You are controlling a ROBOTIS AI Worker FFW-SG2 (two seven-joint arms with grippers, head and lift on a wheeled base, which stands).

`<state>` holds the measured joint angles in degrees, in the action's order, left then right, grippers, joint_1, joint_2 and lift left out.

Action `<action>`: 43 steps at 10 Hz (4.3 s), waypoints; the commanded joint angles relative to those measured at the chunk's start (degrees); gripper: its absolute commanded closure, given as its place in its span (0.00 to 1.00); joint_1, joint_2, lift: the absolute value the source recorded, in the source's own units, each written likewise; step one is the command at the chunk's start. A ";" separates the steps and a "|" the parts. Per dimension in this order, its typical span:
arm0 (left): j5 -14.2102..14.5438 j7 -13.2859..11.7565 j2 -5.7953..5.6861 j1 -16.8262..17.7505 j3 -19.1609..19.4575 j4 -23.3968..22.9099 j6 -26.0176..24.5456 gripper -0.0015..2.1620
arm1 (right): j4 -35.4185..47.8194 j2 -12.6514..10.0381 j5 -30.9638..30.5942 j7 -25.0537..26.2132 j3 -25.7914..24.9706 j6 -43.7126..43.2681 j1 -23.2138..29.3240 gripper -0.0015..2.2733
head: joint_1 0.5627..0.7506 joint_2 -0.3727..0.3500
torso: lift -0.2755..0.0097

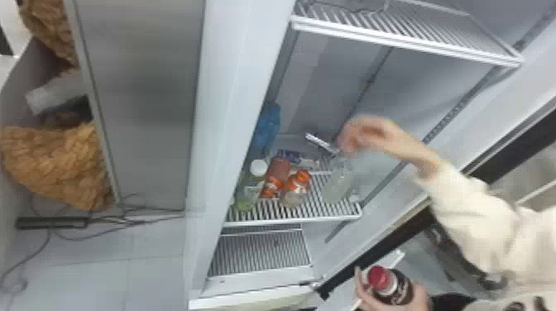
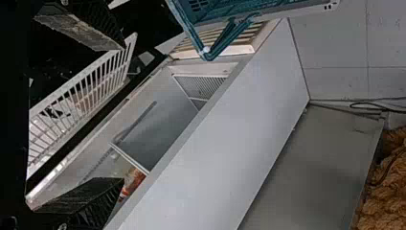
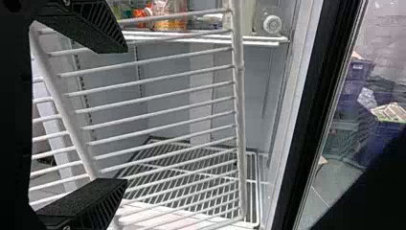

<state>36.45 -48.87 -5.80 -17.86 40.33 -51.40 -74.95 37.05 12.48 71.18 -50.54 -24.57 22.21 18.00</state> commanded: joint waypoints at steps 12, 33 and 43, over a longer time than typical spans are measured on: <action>0.00 0.00 0.00 0.00 0.00 0.00 0.00 0.00 | 0.00 0.00 0.00 0.00 0.00 0.00 0.00 0.00 | 0.70 0.03 | 0.97; 0.00 0.00 0.00 0.00 0.00 0.00 0.00 0.00 | 0.00 0.00 0.00 0.00 0.00 0.00 0.00 0.00 | 0.70 0.03 | 0.97; 0.00 0.00 0.00 0.00 0.00 0.00 0.00 0.00 | 0.00 0.00 0.00 0.00 0.00 0.00 0.00 0.00 | 0.70 0.03 | 0.97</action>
<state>36.45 -48.87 -5.80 -17.86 40.33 -51.40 -74.95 37.05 12.48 71.18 -50.54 -24.57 22.21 18.00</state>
